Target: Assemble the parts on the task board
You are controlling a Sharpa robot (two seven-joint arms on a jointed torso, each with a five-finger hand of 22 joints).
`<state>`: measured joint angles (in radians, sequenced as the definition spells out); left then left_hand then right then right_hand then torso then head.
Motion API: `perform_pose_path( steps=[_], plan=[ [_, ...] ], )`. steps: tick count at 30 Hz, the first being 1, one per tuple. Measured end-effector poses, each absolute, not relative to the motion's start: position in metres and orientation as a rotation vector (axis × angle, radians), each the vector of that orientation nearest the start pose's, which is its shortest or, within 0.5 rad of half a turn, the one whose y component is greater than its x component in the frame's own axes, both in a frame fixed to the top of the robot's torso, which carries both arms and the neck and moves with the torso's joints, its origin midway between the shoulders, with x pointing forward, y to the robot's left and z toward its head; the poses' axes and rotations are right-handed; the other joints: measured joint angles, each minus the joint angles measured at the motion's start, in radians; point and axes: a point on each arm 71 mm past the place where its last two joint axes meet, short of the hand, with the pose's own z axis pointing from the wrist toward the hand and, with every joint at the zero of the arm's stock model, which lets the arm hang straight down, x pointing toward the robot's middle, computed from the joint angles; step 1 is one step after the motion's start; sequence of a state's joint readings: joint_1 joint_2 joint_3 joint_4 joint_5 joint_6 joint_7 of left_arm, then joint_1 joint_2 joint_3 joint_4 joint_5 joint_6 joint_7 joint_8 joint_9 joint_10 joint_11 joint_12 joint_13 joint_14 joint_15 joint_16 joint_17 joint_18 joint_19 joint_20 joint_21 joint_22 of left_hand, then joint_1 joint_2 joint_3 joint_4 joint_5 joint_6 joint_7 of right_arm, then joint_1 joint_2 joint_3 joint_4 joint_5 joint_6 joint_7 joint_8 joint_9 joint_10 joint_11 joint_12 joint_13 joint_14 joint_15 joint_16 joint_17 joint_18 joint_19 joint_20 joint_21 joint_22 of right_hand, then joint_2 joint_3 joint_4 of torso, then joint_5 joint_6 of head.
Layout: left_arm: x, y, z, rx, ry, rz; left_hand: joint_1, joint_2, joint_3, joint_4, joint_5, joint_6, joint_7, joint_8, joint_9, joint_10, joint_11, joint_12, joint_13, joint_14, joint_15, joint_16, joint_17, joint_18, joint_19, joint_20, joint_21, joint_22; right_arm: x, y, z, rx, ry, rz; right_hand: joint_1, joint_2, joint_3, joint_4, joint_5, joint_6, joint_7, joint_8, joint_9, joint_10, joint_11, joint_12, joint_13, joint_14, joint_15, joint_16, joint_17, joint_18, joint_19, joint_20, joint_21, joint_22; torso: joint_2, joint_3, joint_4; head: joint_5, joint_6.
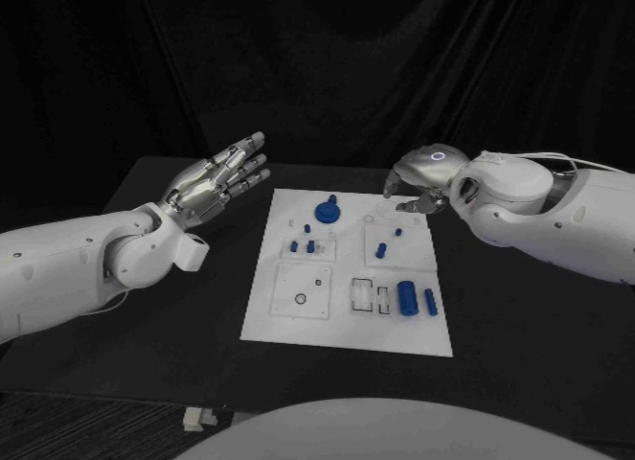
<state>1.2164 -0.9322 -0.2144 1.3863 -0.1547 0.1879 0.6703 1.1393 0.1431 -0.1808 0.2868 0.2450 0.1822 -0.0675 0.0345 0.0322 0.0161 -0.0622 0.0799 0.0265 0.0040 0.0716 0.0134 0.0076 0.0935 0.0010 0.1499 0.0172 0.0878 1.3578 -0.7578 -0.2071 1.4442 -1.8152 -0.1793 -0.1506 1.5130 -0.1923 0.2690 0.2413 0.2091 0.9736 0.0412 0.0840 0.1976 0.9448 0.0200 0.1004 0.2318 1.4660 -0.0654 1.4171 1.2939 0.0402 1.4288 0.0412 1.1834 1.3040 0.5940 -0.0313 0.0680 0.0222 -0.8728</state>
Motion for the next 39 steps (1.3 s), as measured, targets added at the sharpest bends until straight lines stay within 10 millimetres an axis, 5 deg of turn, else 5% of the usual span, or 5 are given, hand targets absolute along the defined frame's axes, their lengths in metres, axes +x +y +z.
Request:
perform_pose_path(
  steps=[10,20,27,28,39],
  plan=[
    [0.469,0.276,-0.218,-0.830,1.522,-1.857,0.003,0.003,-0.031,0.001,0.000,0.011,0.011,0.000,0.000,-0.007,-0.007,0.000,0.000,0.000,0.000,0.000,0.000,0.000,0.000,0.000,0.000,-0.005,0.504,-0.185,-0.201,-0.672,1.688,0.312,0.000,0.000,0.012,-0.012,0.000,0.000,0.000,0.000,-0.005,0.018,0.018,0.020,0.000,0.000,0.000,0.000,0.000,0.000,-0.010,0.004,-0.001,0.000,0.003,-0.0090,0.0025,-0.011,0.000],
    [0.468,0.275,-0.219,-0.833,1.524,-1.871,0.013,0.012,-0.031,0.001,0.000,0.025,0.025,0.000,0.000,0.000,0.001,0.000,0.000,0.000,0.001,0.000,0.000,0.000,-0.002,0.003,0.000,-0.005,0.504,-0.185,-0.213,-0.678,1.714,0.319,-0.016,-0.015,0.013,-0.012,0.000,0.012,0.012,0.000,-0.005,0.026,0.025,0.033,-0.007,0.000,0.001,0.000,0.000,0.000,-0.005,0.009,-0.001,0.000,0.001,-0.0057,-0.0084,0.003,0.000],
    [0.467,0.275,-0.219,-0.835,1.525,-1.879,0.022,0.020,-0.031,0.001,0.009,0.050,0.050,0.000,0.000,-0.002,0.020,0.000,0.000,-0.005,0.024,0.000,0.000,0.002,-0.005,0.037,0.000,-0.005,0.506,-0.186,-0.217,-0.670,1.724,0.315,-0.039,0.007,0.028,-0.022,0.031,0.023,0.024,0.000,-0.005,0.028,0.027,0.033,-0.015,0.000,0.001,0.000,0.000,0.000,-0.005,0.009,-0.001,0.000,0.001,-0.0052,-0.0090,0.006,0.000],
    [0.467,0.276,-0.219,-0.836,1.526,-1.881,0.026,0.018,-0.031,0.001,0.009,0.050,0.050,0.000,0.000,-0.002,0.020,0.000,0.000,0.002,0.031,0.000,0.000,0.092,-0.010,0.043,0.000,-0.004,0.506,-0.187,-0.217,-0.667,1.726,0.314,-0.039,0.007,0.041,-0.009,0.031,0.024,0.023,0.000,-0.005,0.030,0.029,0.033,-0.015,0.000,0.001,0.000,0.000,0.000,-0.005,0.009,-0.001,0.000,0.001,-0.0052,-0.0090,0.006,0.000],
    [0.466,0.275,-0.218,-0.835,1.531,-1.899,0.060,0.024,-0.031,0.001,0.067,0.059,0.059,0.000,0.000,0.005,0.037,0.003,0.000,-0.007,0.040,0.000,0.000,0.092,-0.001,0.077,0.000,-0.003,0.507,-0.188,-0.227,-0.656,1.745,0.316,-0.058,-0.013,0.068,-0.034,0.054,0.032,0.025,0.000,-0.005,0.043,0.025,0.048,-0.023,-0.006,0.012,0.000,0.000,0.000,-0.005,0.009,-0.001,0.000,0.000,-0.0068,-0.0080,0.007,0.000]
  ],
)
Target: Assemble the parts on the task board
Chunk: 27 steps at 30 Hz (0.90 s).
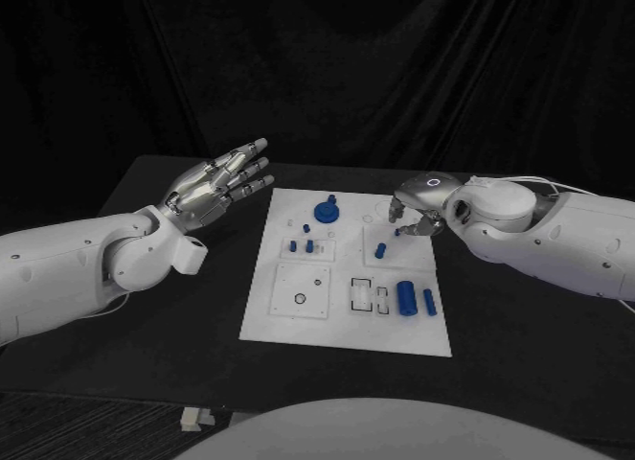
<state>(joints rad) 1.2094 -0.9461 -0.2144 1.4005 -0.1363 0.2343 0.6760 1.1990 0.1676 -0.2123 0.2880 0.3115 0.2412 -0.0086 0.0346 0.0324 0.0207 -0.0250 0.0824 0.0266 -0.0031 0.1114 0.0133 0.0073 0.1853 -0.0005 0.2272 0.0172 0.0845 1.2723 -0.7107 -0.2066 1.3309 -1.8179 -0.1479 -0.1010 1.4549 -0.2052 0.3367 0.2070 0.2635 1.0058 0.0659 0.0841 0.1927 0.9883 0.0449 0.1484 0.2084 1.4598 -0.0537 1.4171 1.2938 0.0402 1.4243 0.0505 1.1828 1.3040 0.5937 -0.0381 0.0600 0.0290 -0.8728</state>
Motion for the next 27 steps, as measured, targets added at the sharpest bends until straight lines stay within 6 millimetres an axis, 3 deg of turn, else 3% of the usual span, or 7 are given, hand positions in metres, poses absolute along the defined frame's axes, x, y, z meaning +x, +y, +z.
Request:
perform_pose_path(
  steps=[7,15,23,27],
  plan=[
    [0.466,0.274,-0.219,-0.835,1.534,-1.907,0.016,-0.005,0.000,0.000,0.000,0.000,0.000,0.000,0.000,-0.002,0.009,0.011,0.000,0.000,0.000,0.000,0.000,0.000,0.009,0.009,0.000,0.000,0.507,-0.189,-0.232,-0.653,1.752,0.319,0.000,0.000,0.000,0.000,0.030,0.000,0.000,0.000,0.000,0.002,0.002,0.000,-0.005,0.000,0.000,0.000,0.000,0.000,0.000,0.000,0.000,0.000,-0.001,-0.0002,-0.0001,-0.001,0.000],
    [0.465,0.274,-0.219,-0.835,1.536,-1.911,0.016,-0.005,0.000,0.000,0.012,0.000,0.000,0.000,0.000,-0.002,0.009,0.011,0.000,-0.003,0.014,0.000,0.000,0.000,0.009,0.009,0.000,0.000,0.508,-0.188,-0.238,-0.653,1.760,0.322,0.000,0.000,0.011,-0.011,0.031,0.000,0.000,0.000,0.000,0.007,0.007,0.000,-0.005,0.000,0.000,0.000,0.000,0.000,0.001,0.001,0.000,0.000,-0.001,-0.0006,-0.0003,-0.001,0.000],
    [0.465,0.273,-0.219,-0.834,1.538,-1.918,0.020,-0.001,0.000,0.000,0.012,0.000,0.000,0.000,0.000,-0.002,0.009,0.011,0.000,-0.003,0.014,0.000,0.000,0.000,0.008,0.009,0.000,0.001,0.509,-0.188,-0.244,-0.654,1.767,0.324,0.000,0.000,0.024,-0.023,0.031,0.004,-0.003,0.000,0.000,0.022,0.004,0.019,-0.006,0.000,0.000,0.000,0.000,0.000,0.001,0.001,0.000,0.000,-0.001,-0.0012,0.0008,-0.002,0.000],
    [0.465,0.273,-0.219,-0.834,1.539,-1.920,0.027,0.006,0.000,0.000,0.023,0.000,0.000,0.000,0.000,-0.007,0.015,0.011,0.000,0.004,0.021,0.000,0.000,0.000,-0.002,0.020,0.000,0.002,0.510,-0.188,-0.246,-0.653,1.766,0.328,0.000,0.000,0.024,-0.023,0.031,0.004,-0.003,0.000,0.000,0.022,0.004,0.019,-0.006,0.000,0.000,0.000,0.000,0.000,0.001,0.001,0.000,0.000,-0.001,-0.0012,0.0009,-0.002,0.000]
  ],
)
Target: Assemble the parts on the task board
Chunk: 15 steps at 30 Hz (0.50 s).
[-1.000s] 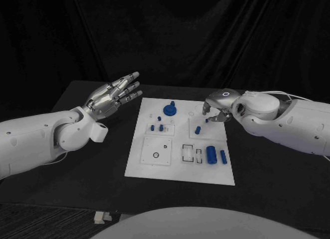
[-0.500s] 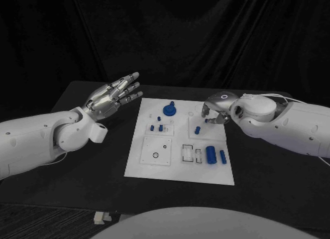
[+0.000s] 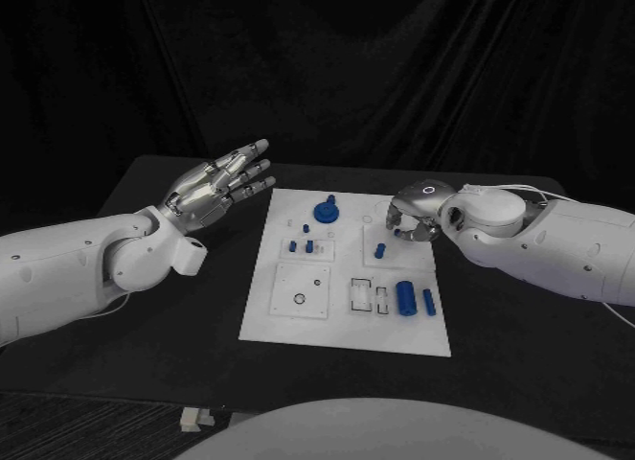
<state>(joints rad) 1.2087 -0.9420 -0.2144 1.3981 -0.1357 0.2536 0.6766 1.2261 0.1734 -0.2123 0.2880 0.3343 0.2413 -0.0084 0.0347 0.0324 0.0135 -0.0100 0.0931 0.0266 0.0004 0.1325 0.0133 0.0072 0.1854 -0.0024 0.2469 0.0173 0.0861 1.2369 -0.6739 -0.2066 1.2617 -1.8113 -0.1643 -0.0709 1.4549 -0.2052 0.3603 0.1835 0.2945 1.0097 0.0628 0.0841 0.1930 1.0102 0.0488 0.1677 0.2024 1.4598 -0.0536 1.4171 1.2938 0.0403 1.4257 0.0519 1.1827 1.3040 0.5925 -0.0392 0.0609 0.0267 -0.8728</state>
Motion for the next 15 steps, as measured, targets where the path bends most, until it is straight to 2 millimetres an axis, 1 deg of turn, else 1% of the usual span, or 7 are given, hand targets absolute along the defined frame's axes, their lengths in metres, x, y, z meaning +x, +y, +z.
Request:
perform_pose_path(
  steps=[1,2,4,5,7,8,15],
  plan=[
    [0.4656,0.2728,-0.2188,-0.834,1.539,-1.920,0.020,-0.005,0.000,0.000,0.019,0.015,0.015,0.000,0.000,0.000,0.000,0.000,0.000,0.000,0.000,0.000,0.000,0.000,0.000,0.000,0.000,0.000,0.5105,-0.1881,-0.2466,-0.653,1.766,0.329,0.000,0.000,0.000,0.000,0.015,0.000,0.000,0.000,0.000,0.000,0.000,0.000,-0.001,0.000,0.000,0.000,0.000,0.000,0.000,0.000,0.000,0.000,0.000,0.0000,0.0000,0.000,0.000],
    [0.4657,0.2728,-0.2189,-0.834,1.539,-1.920,0.032,-0.007,0.000,0.000,0.024,0.016,0.016,0.000,0.000,0.000,0.000,0.000,0.000,0.000,0.000,0.000,0.000,0.000,0.010,0.010,0.000,0.000,0.5107,-0.1881,-0.2472,-0.652,1.766,0.330,0.000,0.000,0.005,-0.006,0.015,0.000,0.000,0.000,0.000,0.003,0.003,0.000,-0.002,0.000,0.000,0.000,0.000,0.000,0.000,0.000,0.000,0.000,0.000,-0.0001,0.0000,0.001,0.000],
    [0.4658,0.2728,-0.2190,-0.834,1.539,-1.920,0.032,-0.007,0.000,0.000,0.035,0.016,0.016,0.000,0.000,0.000,0.000,0.000,0.000,0.000,0.000,0.000,0.000,0.000,0.010,0.011,0.000,0.000,0.5112,-0.1878,-0.2484,-0.650,1.766,0.333,0.000,0.000,0.037,-0.009,0.016,0.003,0.003,0.000,0.001,0.003,0.003,0.000,-0.005,0.000,0.000,0.000,0.000,0.000,0.000,0.000,0.000,0.000,0.000,-0.0001,0.0000,0.001,0.000],
    [0.4659,0.2728,-0.2190,-0.834,1.539,-1.920,0.036,-0.003,0.000,0.000,0.036,0.016,0.016,0.000,0.000,0.000,0.000,0.000,0.000,0.000,0.000,0.000,0.000,0.000,0.010,0.010,0.000,0.000,0.5114,-0.1877,-0.2490,-0.650,1.767,0.335,0.000,0.000,0.038,-0.011,0.031,0.006,0.005,0.000,0.001,0.003,0.003,0.000,-0.007,0.000,0.000,0.000,0.000,0.000,0.000,0.000,0.000,0.000,0.000,-0.0002,0.0000,0.001,0.000],
    [0.4659,0.2729,-0.2191,-0.834,1.539,-1.921,0.036,-0.003,0.000,0.000,0.036,0.016,0.016,0.000,0.000,0.000,0.000,0.000,0.000,0.000,0.000,0.000,0.000,0.000,0.010,0.011,0.000,0.000,0.5117,-0.1875,-0.2503,-0.648,1.767,0.338,0.000,0.000,0.038,-0.011,0.031,0.011,0.001,0.000,0.001,0.003,0.003,0.000,-0.007,0.000,0.000,0.000,0.000,0.000,0.000,0.000,0.000,0.000,0.000,-0.0003,0.0000,0.001,0.000],
    [0.4659,0.2729,-0.2191,-0.834,1.540,-1.921,0.040,-0.007,0.000,0.000,0.047,0.016,0.016,0.000,0.000,0.000,0.000,0.000,0.000,0.000,0.000,0.000,0.000,0.000,0.010,0.011,0.000,0.000,0.5118,-0.1874,-0.2508,-0.648,1.767,0.339,0.000,0.000,0.038,-0.011,0.031,0.014,0.004,0.000,0.001,0.003,0.003,0.000,-0.007,0.000,0.000,0.000,0.000,0.000,0.000,0.000,0.000,0.000,0.000,-0.0004,0.0000,0.001,0.000],
    [0.4660,0.2726,-0.2193,-0.834,1.541,-1.924,0.048,-0.002,-0.009,-0.010,0.047,0.016,0.016,0.000,0.000,0.000,0.000,0.001,0.000,0.000,0.000,0.000,0.000,0.000,0.010,0.011,0.000,0.001,0.5134,-0.1875,-0.2541,-0.645,1.769,0.344,0.000,0.000,0.039,-0.012,0.031,0.015,0.004,0.000,0.001,0.003,0.003,0.000,-0.008,0.000,0.000,0.000,0.000,0.000,0.000,0.000,0.000,0.000,0.000,-0.0005,-0.0002,-0.001,0.000]
  ],
)
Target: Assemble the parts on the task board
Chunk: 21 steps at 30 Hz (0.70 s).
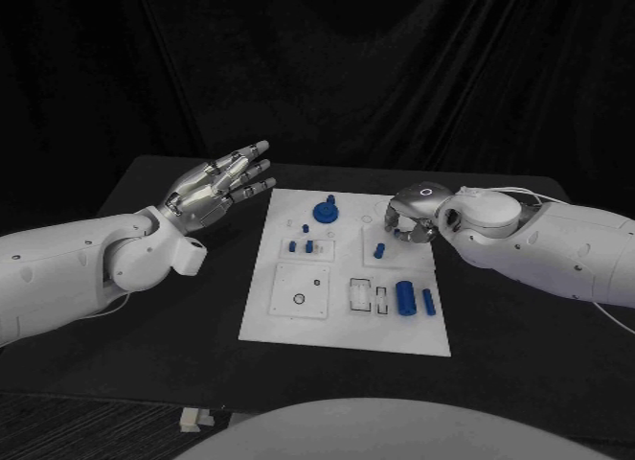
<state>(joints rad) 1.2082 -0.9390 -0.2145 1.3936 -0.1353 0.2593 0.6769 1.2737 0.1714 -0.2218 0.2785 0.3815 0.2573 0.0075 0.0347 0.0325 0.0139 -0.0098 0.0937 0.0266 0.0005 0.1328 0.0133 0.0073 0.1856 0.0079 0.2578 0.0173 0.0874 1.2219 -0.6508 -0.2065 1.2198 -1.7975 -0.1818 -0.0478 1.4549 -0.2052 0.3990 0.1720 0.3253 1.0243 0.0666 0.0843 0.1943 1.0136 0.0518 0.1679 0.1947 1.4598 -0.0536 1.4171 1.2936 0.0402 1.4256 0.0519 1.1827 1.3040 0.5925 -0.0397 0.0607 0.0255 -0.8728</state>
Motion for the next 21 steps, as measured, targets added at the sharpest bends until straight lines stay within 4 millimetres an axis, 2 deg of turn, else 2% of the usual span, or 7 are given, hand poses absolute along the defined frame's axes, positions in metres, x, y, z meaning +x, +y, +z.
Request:
perform_pose_path(
  steps=[5,6,13,16,18,19,21],
  plan=[
    [0.4659,0.2723,-0.2194,-0.834,1.542,-1.926,0.000,0.000,0.000,0.000,0.012,0.000,0.000,0.000,0.000,0.006,0.005,0.011,0.000,0.000,0.000,0.000,0.000,0.000,0.000,0.000,0.000,0.000,0.5147,-0.1882,-0.2562,-0.643,1.773,0.343,0.000,0.000,0.012,-0.012,0.000,0.003,0.003,0.000,0.000,0.000,0.000,0.001,0.000,0.000,0.000,0.000,0.000,0.000,0.000,0.000,0.000,0.000,0.000,0.0002,-0.0003,0.003,0.000],
    [0.4659,0.2723,-0.2194,-0.834,1.542,-1.926,0.000,0.000,0.000,0.000,0.012,0.000,0.000,0.000,0.000,0.006,0.005,0.011,0.000,0.012,0.012,0.000,0.000,0.000,-0.006,0.006,0.000,0.000,0.5148,-0.1883,-0.2565,-0.643,1.773,0.343,0.000,0.000,0.012,-0.012,0.000,0.003,0.003,0.000,0.002,0.009,-0.008,0.004,0.000,0.000,0.000,0.000,0.000,0.000,0.000,0.000,0.000,0.000,0.000,0.0002,-0.0003,0.003,0.000],
    [0.4657,0.2724,-0.2195,-0.834,1.542,-1.928,0.004,0.004,0.000,0.000,0.012,0.000,0.000,0.000,0.000,0.006,0.005,0.011,0.000,0.005,0.019,0.000,0.000,0.000,-0.005,0.016,0.000,0.006,0.5153,-0.1881,-0.2568,-0.643,1.773,0.347,0.000,0.000,0.023,-0.023,0.000,0.016,0.009,0.001,0.011,0.028,-0.007,0.016,0.000,0.000,0.000,0.000,0.000,0.000,0.000,0.000,-0.008,0.000,0.000,0.0002,-0.0003,0.004,0.000],
    [0.4657,0.2724,-0.2196,-0.834,1.543,-1.929,0.017,-0.006,0.000,0.000,0.012,0.000,0.000,0.000,0.000,0.006,0.005,0.011,0.000,0.005,0.020,0.000,0.000,0.000,-0.005,0.016,0.000,0.013,0.5154,-0.1884,-0.2571,-0.642,1.773,0.347,0.000,0.000,0.023,-0.023,0.000,0.016,0.009,0.001,0.019,0.028,-0.007,0.033,0.000,0.000,0.000,0.000,0.000,0.000,0.000,0.000,-0.008,0.000,-0.001,0.0002,-0.0003,0.005,0.000],
    [0.4656,0.2724,-0.2196,-0.834,1.543,-1.929,0.020,-0.004,0.000,0.000,0.012,0.000,0.000,0.000,0.000,0.006,0.006,0.011,0.000,0.005,0.020,0.000,0.000,0.000,-0.005,0.016,0.000,0.015,0.5154,-0.1885,-0.2572,-0.641,1.773,0.347,0.000,0.000,0.034,-0.034,0.000,0.019,0.005,0.001,0.029,0.029,-0.007,0.039,0.000,0.000,0.000,0.000,0.000,0.000,0.000,0.000,-0.008,0.000,-0.001,0.0002,-0.0001,0.005,0.000],
    [0.4656,0.2724,-0.2196,-0.834,1.543,-1.929,0.020,-0.004,0.000,0.000,0.012,0.000,0.000,0.000,0.000,0.006,0.006,0.011,0.000,0.006,0.020,0.000,0.000,0.000,-0.005,0.016,0.000,0.016,0.5154,-0.1886,-0.2573,-0.641,1.773,0.348,0.000,0.000,0.034,-0.034,0.000,0.020,0.005,0.005,0.030,0.038,-0.016,0.039,0.000,0.000,0.000,0.000,0.000,0.000,0.000,0.000,-0.008,0.000,-0.001,0.0002,0.0000,0.005,0.000],
    [0.4656,0.2723,-0.2197,-0.835,1.543,-1.930,0.020,-0.004,0.000,0.000,0.012,0.000,0.000,0.000,0.000,0.009,0.009,0.011,0.000,0.006,0.020,0.000,0.000,0.000,-0.005,0.016,0.000,0.022,0.5153,-0.1886,-0.2575,-0.641,1.772,0.349,0.000,0.000,0.027,-0.042,0.000,0.025,0.011,0.013,0.039,0.052,-0.012,0.060,0.001,0.000,0.000,0.000,0.000,0.000,0.000,0.000,-0.008,0.000,-0.001,0.0002,0.0001,0.005,0.000]
  ],
)
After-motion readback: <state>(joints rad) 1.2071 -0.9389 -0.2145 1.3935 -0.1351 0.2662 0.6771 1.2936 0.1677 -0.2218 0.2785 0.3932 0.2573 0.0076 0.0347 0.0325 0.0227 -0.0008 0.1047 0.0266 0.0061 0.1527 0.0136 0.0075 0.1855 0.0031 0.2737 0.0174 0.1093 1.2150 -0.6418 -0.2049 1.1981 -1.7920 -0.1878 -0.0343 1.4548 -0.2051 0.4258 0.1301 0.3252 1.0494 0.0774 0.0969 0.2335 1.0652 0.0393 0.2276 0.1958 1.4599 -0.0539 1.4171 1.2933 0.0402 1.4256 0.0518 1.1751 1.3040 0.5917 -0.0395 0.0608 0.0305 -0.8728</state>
